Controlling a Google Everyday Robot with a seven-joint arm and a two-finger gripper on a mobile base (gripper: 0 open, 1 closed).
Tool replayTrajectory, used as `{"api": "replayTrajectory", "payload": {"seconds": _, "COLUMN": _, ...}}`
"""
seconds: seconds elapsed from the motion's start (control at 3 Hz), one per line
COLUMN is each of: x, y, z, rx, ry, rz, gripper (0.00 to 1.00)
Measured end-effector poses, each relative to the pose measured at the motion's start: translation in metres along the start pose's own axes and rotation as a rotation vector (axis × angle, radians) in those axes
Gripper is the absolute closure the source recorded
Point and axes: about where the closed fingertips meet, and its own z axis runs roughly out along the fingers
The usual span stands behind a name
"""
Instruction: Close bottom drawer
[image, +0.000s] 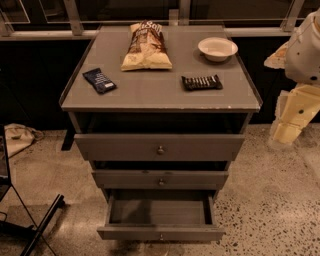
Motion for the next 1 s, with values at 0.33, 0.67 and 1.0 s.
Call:
{"api": "replayTrajectory", "payload": {"seconds": 0.33, "x": 0.000, "y": 0.000, "z": 0.000, "rx": 0.000, "ry": 0.000, "rz": 0.000, "gripper": 0.00}}
{"api": "replayTrajectory", "payload": {"seconds": 0.67, "x": -0.008, "y": 0.007, "z": -0.024, "rx": 0.085, "ry": 0.005, "rz": -0.027, "gripper": 0.00}}
{"api": "replayTrajectory", "payload": {"seconds": 1.0, "x": 0.006, "y": 0.023, "z": -0.005, "rx": 0.108, "ry": -0.047, "rz": 0.040, "gripper": 0.00}}
